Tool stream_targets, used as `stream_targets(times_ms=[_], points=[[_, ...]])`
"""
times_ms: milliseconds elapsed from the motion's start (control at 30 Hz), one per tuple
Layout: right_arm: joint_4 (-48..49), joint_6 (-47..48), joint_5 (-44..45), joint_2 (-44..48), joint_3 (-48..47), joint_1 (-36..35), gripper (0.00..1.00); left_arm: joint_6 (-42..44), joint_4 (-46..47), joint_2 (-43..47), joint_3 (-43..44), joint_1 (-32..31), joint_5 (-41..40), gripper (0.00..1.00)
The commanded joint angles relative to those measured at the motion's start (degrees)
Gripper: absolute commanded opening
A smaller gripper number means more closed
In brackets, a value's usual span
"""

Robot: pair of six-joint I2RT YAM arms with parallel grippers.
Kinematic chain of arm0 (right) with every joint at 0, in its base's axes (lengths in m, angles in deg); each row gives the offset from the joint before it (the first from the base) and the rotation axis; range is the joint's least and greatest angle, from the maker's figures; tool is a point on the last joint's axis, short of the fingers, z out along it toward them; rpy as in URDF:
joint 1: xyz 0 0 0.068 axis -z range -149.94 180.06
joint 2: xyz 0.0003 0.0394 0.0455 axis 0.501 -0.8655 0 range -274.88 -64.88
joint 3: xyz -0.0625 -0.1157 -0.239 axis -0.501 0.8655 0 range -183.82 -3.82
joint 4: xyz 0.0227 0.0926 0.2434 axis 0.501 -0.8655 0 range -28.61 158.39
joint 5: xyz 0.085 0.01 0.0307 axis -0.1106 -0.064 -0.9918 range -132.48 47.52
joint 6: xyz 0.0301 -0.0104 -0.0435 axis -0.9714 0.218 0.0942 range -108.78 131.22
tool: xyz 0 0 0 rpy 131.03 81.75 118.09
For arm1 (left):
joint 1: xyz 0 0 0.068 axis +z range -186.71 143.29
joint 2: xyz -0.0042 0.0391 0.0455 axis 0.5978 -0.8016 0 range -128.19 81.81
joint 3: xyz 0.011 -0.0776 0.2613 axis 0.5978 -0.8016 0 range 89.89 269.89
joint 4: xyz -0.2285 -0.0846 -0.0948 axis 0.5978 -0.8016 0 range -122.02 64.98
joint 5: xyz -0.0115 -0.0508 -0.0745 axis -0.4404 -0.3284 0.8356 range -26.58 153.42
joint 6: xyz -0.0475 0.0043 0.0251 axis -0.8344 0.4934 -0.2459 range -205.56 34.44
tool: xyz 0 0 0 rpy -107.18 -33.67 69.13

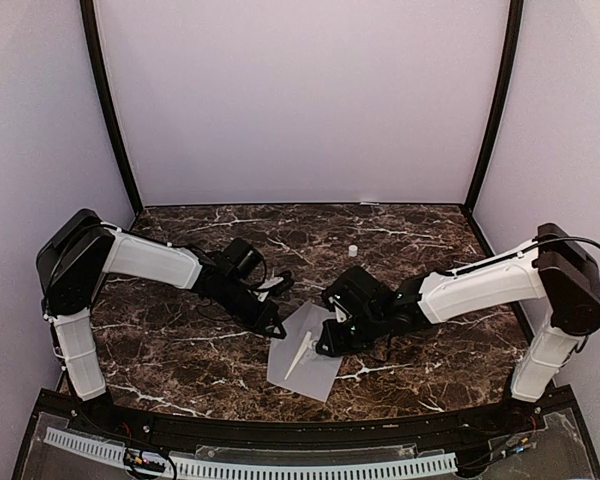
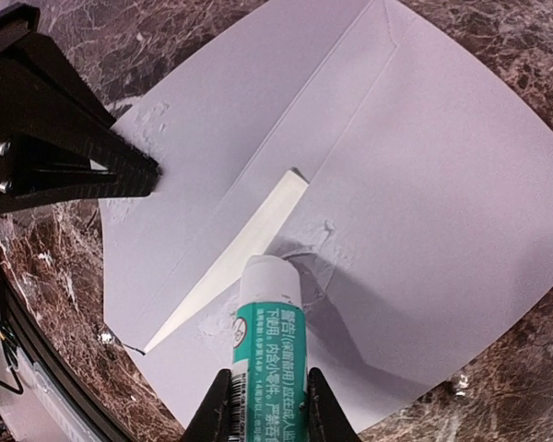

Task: Place the letter into the envelope and seal it
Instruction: Paint the envelope at the center of the board.

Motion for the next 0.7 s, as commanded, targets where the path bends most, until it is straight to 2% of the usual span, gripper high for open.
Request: stream_targets(times_ms=[0, 667], points=[[-4.6, -0.6, -2.1, 0.9, -0.3, -2.2, 0.0, 0.0, -0.2, -0.2, 0.4, -0.2, 0.4, 0.0], [-8.8, -1.8, -1.5, -1.3, -2.4, -3.3, 0.0, 1.8, -1.3, -0.4, 1.0, -0.2, 1.6, 0.0]])
